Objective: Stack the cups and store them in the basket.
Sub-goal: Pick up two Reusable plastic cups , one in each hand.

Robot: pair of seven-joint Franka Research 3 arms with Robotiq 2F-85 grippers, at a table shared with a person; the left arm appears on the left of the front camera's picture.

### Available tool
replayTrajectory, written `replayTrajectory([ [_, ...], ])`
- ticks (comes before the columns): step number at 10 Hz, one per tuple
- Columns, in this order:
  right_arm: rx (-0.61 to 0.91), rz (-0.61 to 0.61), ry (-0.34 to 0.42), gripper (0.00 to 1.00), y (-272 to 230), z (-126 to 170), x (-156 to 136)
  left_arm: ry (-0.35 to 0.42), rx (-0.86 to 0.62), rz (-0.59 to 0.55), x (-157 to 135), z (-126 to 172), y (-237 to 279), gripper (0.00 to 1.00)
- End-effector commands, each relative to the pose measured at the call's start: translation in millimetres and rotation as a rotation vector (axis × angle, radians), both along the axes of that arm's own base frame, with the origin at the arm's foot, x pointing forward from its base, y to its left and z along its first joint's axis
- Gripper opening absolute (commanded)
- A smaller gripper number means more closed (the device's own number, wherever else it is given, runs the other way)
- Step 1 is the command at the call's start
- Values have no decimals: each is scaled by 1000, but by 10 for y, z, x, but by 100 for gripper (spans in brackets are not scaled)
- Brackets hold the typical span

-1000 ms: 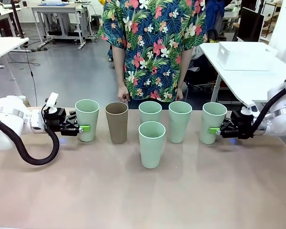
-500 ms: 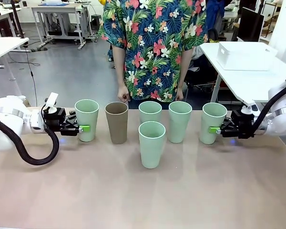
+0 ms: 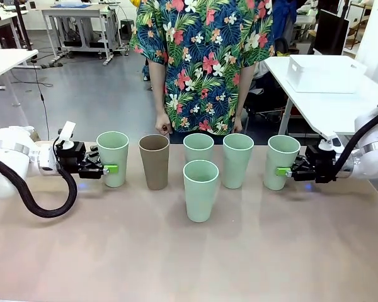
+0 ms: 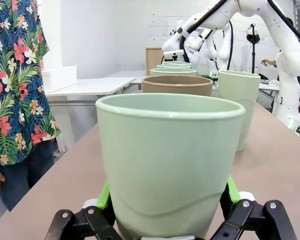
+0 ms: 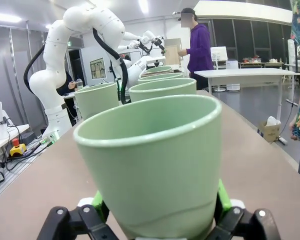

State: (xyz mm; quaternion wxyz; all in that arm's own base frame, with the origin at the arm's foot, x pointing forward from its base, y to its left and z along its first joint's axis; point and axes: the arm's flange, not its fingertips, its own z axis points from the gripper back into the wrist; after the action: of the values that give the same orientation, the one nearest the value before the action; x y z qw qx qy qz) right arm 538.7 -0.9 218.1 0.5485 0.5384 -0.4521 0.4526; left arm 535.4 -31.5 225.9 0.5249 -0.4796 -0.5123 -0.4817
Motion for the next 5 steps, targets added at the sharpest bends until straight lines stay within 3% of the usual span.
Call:
replayTrajectory([
  [1, -9, -26, 30, 80, 50, 64, -38, 16, 7, 29, -57, 42, -38, 82],
  [2, -12, -26, 32, 80, 50, 65, -40, 17, 14, 35, -57, 41, -31, 82],
  [3, -14, -26, 32, 60, 44, 64, -40, 19, 17, 39, -60, 45, -24, 63],
  [4, -15, -27, 33, 75, 44, 66, -41, 17, 17, 42, -63, 59, -11, 76],
  [5, -17, -28, 33, 40, 44, 68, -39, 14, 15, 48, -62, 78, 2, 45],
])
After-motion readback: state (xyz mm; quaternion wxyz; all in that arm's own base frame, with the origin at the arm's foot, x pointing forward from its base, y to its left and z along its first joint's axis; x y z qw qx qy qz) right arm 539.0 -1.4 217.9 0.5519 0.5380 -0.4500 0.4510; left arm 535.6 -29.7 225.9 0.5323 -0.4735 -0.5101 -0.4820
